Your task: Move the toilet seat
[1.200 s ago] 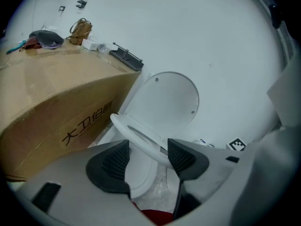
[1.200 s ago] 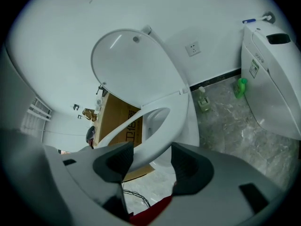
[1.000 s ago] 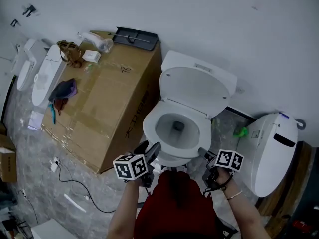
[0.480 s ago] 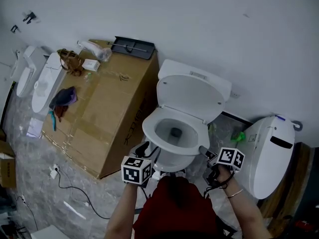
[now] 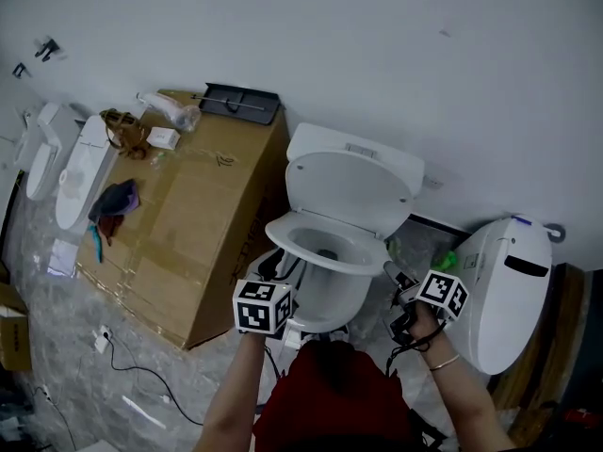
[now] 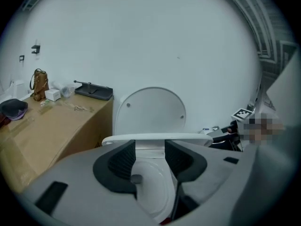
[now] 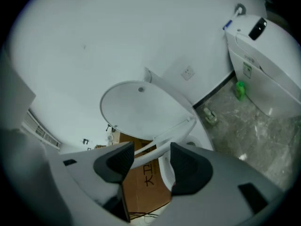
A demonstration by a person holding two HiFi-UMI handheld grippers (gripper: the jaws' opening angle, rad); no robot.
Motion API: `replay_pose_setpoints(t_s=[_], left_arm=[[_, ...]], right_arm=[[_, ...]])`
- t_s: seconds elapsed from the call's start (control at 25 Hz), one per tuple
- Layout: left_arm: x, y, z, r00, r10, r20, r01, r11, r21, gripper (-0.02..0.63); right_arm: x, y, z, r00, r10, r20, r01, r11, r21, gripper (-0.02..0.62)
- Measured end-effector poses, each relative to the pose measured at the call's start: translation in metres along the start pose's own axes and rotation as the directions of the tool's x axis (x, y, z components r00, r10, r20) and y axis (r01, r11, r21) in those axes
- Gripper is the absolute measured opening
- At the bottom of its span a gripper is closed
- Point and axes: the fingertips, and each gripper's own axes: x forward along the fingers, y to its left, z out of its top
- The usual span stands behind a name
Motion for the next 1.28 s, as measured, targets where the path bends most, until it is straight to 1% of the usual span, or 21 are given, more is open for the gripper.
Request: replay_pose_setpoints(t_s=[0.2, 0.24, 0.28, 0.32, 0.4, 0.48, 0.56, 0.64, 0.76, 0.88, 0.92, 1.08, 1.24, 1.28], left_arm=[[0.01, -0.001, 0.024, 0.999, -0.006, 0.041, 0.006, 1.0, -0.01, 0.216], [0.013, -0.001, 0.028, 0.999, -0.003, 0.047, 0.004, 1.0, -0.013, 0.216], [0.016, -0.001, 0.033, 0.999, -0.001, 0.053, 0.002, 1.0, -0.016, 0.216], [0.019, -0.001, 0.037, 0.998, 0.001, 0.059, 0.0, 1.0, -0.018, 0.216], [0.025, -0.001, 0.046, 0.998, 0.003, 0.068, -0.002, 1.0, -0.02, 0.216], [0.03, -0.001, 0.055, 0.997, 0.004, 0.075, -0.003, 1.0, -0.02, 0.216], [0.036, -0.002, 0.062, 0.997, 0.01, 0.081, -0.009, 1.0, -0.017, 0.216], [0.042, -0.001, 0.069, 0.996, 0.023, 0.084, -0.023, 1.0, -0.006, 0.216], [0.05, 0.0, 0.079, 0.996, 0.03, 0.089, -0.03, 1.0, -0.001, 0.216], [0.059, 0.0, 0.089, 0.996, 0.029, 0.09, -0.031, 0.999, 0.013, 0.215], [0.062, 0.0, 0.092, 0.995, 0.03, 0.091, -0.032, 0.999, 0.018, 0.215], [0.072, 0.0, 0.104, 0.994, 0.037, 0.106, -0.04, 0.999, 0.026, 0.207], [0.086, 0.002, 0.118, 0.993, 0.037, 0.114, -0.042, 0.998, 0.036, 0.206], [0.09, 0.002, 0.121, 0.993, 0.038, 0.115, -0.043, 0.998, 0.042, 0.206]], right_arm=[[-0.017, 0.021, 0.024, 0.997, 0.037, 0.061, -0.028, 0.988, -0.152, 0.245], [-0.02, 0.027, 0.028, 0.996, 0.044, 0.077, -0.029, 0.981, -0.189, 0.233], [-0.023, 0.032, 0.031, 0.994, 0.047, 0.094, -0.024, 0.972, -0.233, 0.204], [-0.026, 0.038, 0.032, 0.993, 0.046, 0.11, -0.013, 0.959, -0.282, 0.161], [-0.03, 0.049, 0.034, 0.989, 0.045, 0.137, 0.012, 0.921, -0.388, 0.1], [-0.032, 0.064, 0.034, 0.986, 0.059, 0.158, 0.028, 0.866, -0.5, 0.061], [-0.033, 0.08, 0.033, 0.982, 0.089, 0.17, 0.03, 0.804, -0.593, 0.041], [-0.029, 0.093, 0.03, 0.979, 0.11, 0.17, 0.03, 0.753, -0.658, 0.032], [-0.016, 0.102, 0.026, 0.982, 0.102, 0.162, 0.049, 0.687, -0.725, 0.029], [0.001, 0.108, 0.029, 0.982, 0.073, 0.173, 0.093, 0.612, -0.785, 0.026], [0.006, 0.11, 0.031, 0.981, 0.066, 0.18, 0.105, 0.597, -0.795, 0.026], [0.021, 0.117, 0.05, 0.972, 0.04, 0.231, 0.164, 0.591, -0.79, 0.023], [0.03, 0.118, 0.069, 0.953, -0.002, 0.303, 0.257, 0.539, -0.802, 0.021], [0.032, 0.118, 0.074, 0.947, -0.01, 0.321, 0.277, 0.532, -0.8, 0.021]])
